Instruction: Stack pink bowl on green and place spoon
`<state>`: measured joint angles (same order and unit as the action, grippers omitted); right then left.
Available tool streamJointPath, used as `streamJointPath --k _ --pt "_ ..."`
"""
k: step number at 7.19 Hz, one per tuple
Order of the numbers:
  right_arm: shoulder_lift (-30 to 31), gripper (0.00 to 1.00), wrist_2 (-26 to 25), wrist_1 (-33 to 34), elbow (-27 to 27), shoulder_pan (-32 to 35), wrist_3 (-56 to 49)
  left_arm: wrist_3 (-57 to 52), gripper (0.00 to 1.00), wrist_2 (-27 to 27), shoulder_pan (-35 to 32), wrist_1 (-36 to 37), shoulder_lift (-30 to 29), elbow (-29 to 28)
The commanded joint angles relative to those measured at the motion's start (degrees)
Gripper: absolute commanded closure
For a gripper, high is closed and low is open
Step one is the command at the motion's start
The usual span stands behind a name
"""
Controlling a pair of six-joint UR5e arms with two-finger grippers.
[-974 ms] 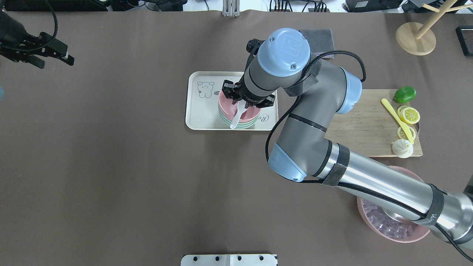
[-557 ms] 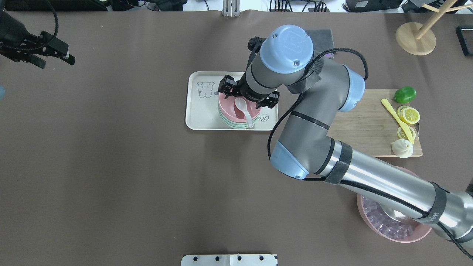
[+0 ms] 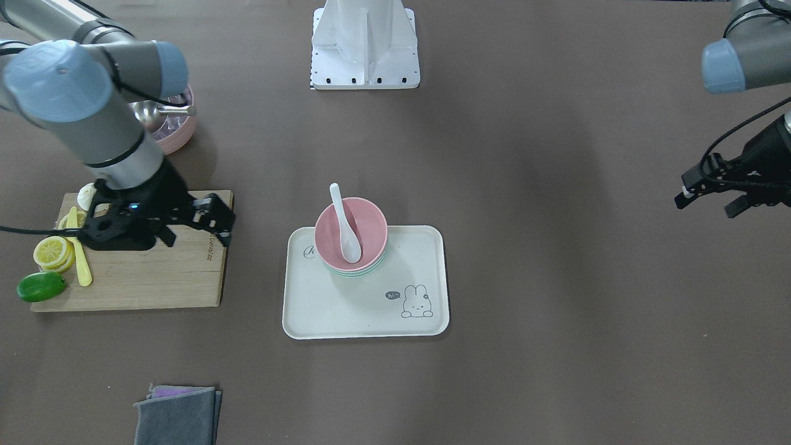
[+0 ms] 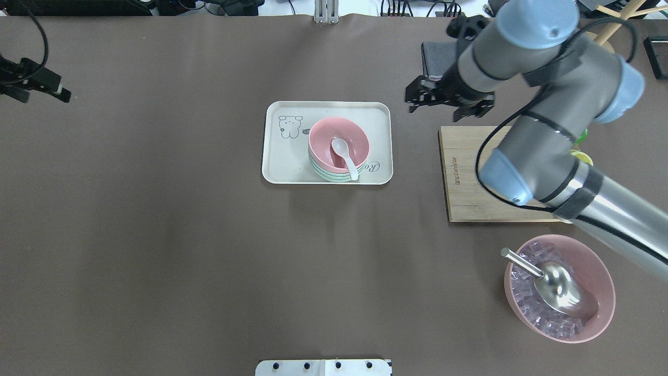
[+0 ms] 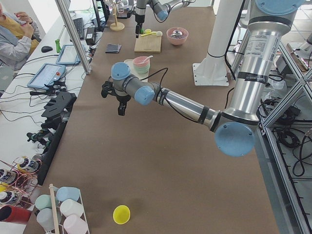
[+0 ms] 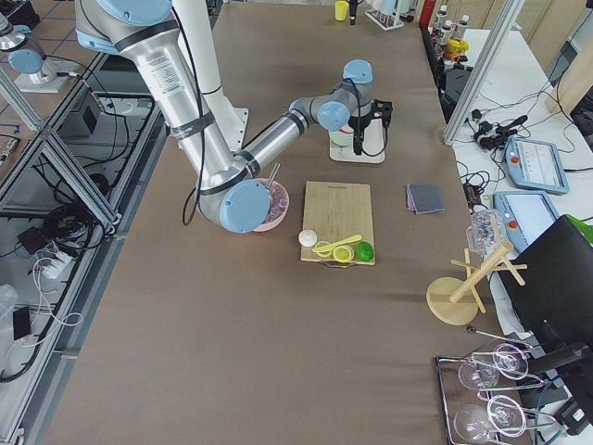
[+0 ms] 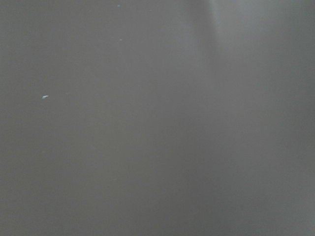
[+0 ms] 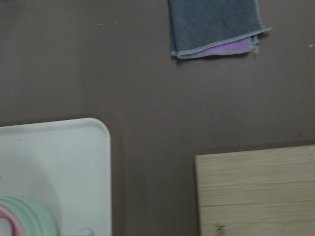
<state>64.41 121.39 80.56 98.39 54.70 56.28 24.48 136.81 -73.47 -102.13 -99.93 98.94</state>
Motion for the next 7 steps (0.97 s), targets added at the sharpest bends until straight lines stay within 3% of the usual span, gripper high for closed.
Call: streamJointPath --k 1,3,4,5,7 --pt "10.5 0.00 3.5 -0.3 -1.0 10.9 -23.1 -18.4 0.02 0.1 -8.4 0.3 4.3 -7.0" --pt "14.7 0.00 11.1 -0.6 -7.1 20.8 -40.5 -25.5 0.02 0.2 -14.1 0.2 4.4 -16.4" --pt "14.8 0.00 12.3 -0.6 -11.2 24.4 -48.3 -29.2 0.02 0.4 -16.0 0.2 4.4 -19.4" --pt "14.8 0.00 13.1 -0.8 -15.4 26.6 -53.5 -30.2 0.02 0.8 -18.4 0.2 4.4 -21.5" --pt "14.5 0.00 13.3 -0.8 -16.6 27.2 -55.7 -29.2 0.02 1.0 -19.1 0.3 4.0 -21.8"
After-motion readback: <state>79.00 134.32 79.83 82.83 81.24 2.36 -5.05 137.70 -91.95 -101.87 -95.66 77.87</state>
